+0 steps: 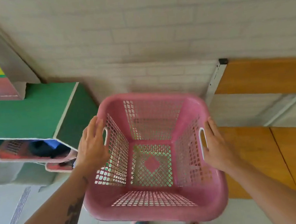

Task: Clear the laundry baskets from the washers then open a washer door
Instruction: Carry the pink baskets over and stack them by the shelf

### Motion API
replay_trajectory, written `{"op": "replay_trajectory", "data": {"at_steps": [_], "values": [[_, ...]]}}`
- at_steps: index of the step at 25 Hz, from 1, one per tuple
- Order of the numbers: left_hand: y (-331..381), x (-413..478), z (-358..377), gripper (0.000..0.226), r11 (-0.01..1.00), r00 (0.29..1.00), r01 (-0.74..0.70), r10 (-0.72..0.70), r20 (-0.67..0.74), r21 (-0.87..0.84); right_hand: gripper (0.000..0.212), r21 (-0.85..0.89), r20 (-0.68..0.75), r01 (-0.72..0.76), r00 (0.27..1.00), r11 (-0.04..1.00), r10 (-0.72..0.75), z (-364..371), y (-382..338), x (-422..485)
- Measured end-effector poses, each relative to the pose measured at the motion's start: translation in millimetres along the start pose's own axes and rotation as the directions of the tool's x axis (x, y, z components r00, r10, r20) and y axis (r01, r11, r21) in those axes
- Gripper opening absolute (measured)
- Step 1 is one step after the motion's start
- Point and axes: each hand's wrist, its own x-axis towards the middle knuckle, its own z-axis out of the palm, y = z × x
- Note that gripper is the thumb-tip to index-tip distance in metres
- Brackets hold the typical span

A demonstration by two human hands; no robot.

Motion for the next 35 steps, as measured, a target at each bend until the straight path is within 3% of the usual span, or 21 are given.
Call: {"op": "replay_trajectory", "data": {"at_steps": [8,13,15,18,22,28,31,35], "values": [[-77,19,206,0.088,0.998,0.966,-0.058,0.048,0.255,0.032,0.099,-0.041,0.115,-0.144,0.982,0.989,0.147,207,4,34],[-92,1,250,0.076,1.0,0.927,-0.007,-0.004,0.375,0.03,0.106,-0.029,0.183,-0.176,0.967,0.984,0.179,253,1,40],[-90,4,249,0.081,0.999,0.912,0.009,-0.024,0.409,0.038,0.107,-0.033,0.213,-0.199,0.956,0.98,0.201,253,-3,41],[-79,15,230,0.088,0.996,0.88,0.087,-0.077,0.469,0.001,0.101,-0.008,0.249,-0.219,0.944,0.976,0.214,230,-11,43],[-47,44,179,0.053,0.972,0.839,0.203,-0.109,0.533,-0.119,0.081,0.074,0.236,-0.276,0.939,0.958,0.252,163,-20,24],[78,72,53,0.044,0.913,0.84,-0.054,0.261,0.477,-0.405,0.066,0.135,0.139,-0.438,0.896,0.889,0.421,16,-13,-67],[160,57,3,0.043,0.868,0.755,-0.122,0.396,0.522,-0.482,0.057,0.189,0.072,-0.491,0.871,0.85,0.487,-43,6,-131],[283,12,-41,0.042,0.768,0.611,-0.332,0.617,0.496,-0.547,0.051,0.263,-0.076,-0.559,0.801,0.786,0.595,-106,59,-238]]}}
